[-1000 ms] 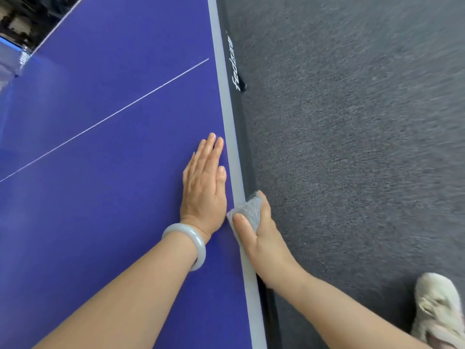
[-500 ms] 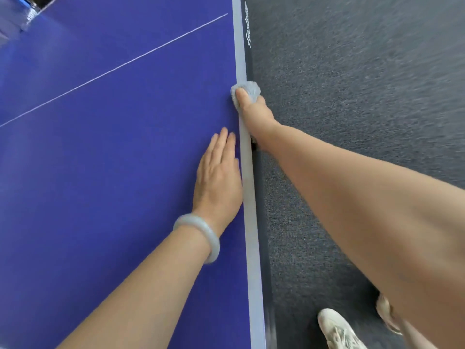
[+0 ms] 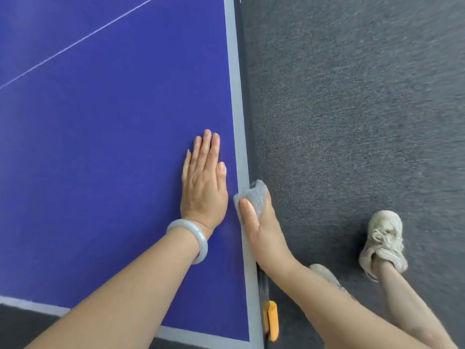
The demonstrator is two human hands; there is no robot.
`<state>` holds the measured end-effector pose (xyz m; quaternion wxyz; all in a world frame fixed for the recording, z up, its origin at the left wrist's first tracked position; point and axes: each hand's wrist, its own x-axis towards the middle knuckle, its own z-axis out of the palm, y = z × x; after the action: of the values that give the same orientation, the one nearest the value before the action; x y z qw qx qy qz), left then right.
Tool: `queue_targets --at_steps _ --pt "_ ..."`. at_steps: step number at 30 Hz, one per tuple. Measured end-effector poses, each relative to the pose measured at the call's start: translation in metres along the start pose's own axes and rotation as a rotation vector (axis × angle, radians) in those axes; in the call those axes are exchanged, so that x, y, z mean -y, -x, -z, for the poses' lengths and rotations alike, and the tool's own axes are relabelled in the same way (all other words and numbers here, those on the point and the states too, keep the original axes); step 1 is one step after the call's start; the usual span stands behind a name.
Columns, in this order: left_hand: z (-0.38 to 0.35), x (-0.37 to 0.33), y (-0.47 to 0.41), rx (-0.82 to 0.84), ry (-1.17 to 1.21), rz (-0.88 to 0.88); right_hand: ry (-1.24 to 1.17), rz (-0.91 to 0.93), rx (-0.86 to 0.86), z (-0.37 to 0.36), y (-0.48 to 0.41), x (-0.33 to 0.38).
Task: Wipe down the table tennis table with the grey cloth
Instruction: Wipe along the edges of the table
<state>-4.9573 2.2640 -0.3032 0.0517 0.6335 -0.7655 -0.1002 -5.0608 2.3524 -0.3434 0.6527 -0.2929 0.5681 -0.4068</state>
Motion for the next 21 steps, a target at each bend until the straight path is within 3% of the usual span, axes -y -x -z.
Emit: queue_targets --at_steps 4,11,21 --pt "0.001 0.000 0.000 -0.013 0.006 -0.005 0.037 -0.009 0.030 0.003 0.019 -0.005" --pt "0.000 0.000 -0.001 -0.044 -0.018 -0.012 -0.011 0.033 -0.083 0.001 -0.075 0.039" --pt "-0.002 -0.001 0.001 -0.070 -0.043 -0.019 0.010 -0.014 -0.029 -0.007 0.079 -0.046"
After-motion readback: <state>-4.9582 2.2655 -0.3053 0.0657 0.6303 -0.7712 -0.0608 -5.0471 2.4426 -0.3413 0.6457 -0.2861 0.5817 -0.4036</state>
